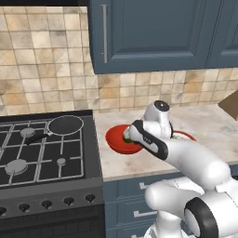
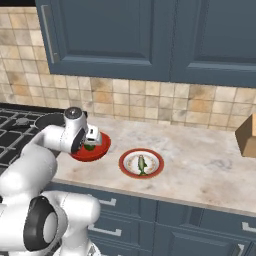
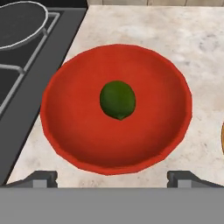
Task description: Place the fish on the plate and place the lime on the same plate.
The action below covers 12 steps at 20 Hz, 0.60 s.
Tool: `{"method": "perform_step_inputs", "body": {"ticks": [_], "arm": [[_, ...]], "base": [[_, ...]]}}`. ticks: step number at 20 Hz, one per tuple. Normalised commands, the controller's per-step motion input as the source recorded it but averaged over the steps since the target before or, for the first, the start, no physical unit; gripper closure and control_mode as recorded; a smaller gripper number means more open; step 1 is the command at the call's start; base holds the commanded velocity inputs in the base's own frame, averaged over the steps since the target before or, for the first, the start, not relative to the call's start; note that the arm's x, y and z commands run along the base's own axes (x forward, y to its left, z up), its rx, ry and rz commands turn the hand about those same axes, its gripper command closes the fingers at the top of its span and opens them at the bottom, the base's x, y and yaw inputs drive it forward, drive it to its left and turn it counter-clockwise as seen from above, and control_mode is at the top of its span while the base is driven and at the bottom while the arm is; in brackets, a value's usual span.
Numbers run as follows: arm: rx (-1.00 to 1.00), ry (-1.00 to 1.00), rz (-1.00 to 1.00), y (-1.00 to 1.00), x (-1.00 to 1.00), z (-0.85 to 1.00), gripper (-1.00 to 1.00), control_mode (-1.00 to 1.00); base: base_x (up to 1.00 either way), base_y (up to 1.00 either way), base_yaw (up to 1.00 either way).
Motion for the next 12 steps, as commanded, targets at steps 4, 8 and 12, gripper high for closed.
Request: {"method": "perform_step_inputs", "body": {"ticks": [4,8,12], "arm": [[0.00,0.05,0.00,0.19,0.34,-0.06,-1.00,-1.00],[0.00,0.00,0.00,0.06,0.34,-0.26,-1.00,-1.00],[0.00,0.00,0.00,0.01,0.31,-0.33,-1.00,-1.00]], "base": [[0.00,0.00,0.00],[0.00,0.00,0.00],[0.00,0.00,0.00]]}}
